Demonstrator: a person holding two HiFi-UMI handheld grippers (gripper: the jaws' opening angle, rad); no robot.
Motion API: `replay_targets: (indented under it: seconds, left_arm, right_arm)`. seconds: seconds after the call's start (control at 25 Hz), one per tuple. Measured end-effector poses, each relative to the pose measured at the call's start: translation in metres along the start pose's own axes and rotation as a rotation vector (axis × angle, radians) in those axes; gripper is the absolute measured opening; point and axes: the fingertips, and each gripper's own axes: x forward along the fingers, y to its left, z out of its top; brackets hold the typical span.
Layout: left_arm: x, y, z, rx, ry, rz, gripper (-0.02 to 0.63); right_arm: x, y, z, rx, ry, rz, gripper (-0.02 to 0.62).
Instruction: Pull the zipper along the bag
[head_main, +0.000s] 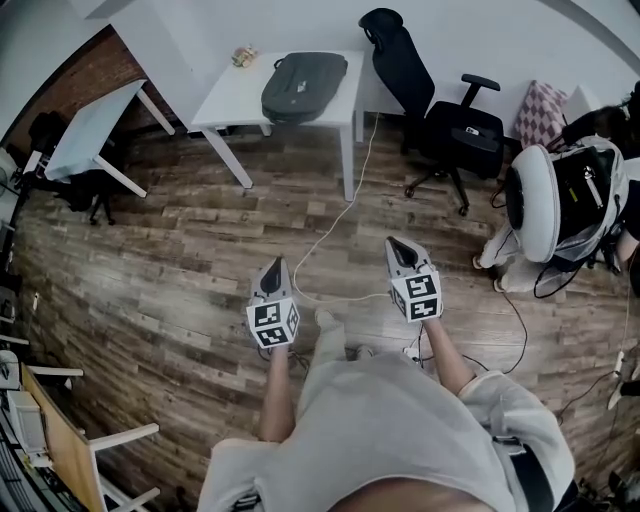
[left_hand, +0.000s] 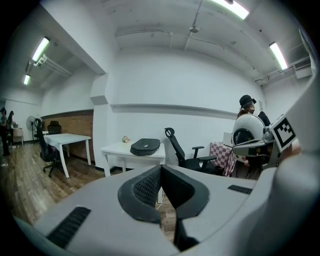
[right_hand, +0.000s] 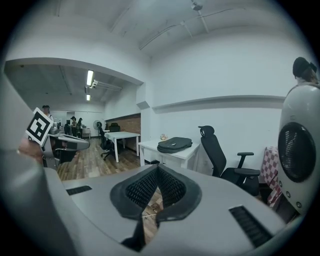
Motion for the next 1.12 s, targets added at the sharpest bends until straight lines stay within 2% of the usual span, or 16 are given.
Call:
replay_targets:
  seconds: [0.4, 1.12]
  left_arm:
    - [0.092, 0.037, 0.011, -0.013, 0.001, -0.035, 0.026]
    - [0.312, 0.155, 0.084, -0.024, -0.005, -0.145, 0.026]
  right_arm:
    - [0.086, -0.024, 0.011, -0.017, 0.02, -0.024, 0.014]
    - [0.305, -0.067, 0.087, -0.04, 0.047, -0.115, 0.014]
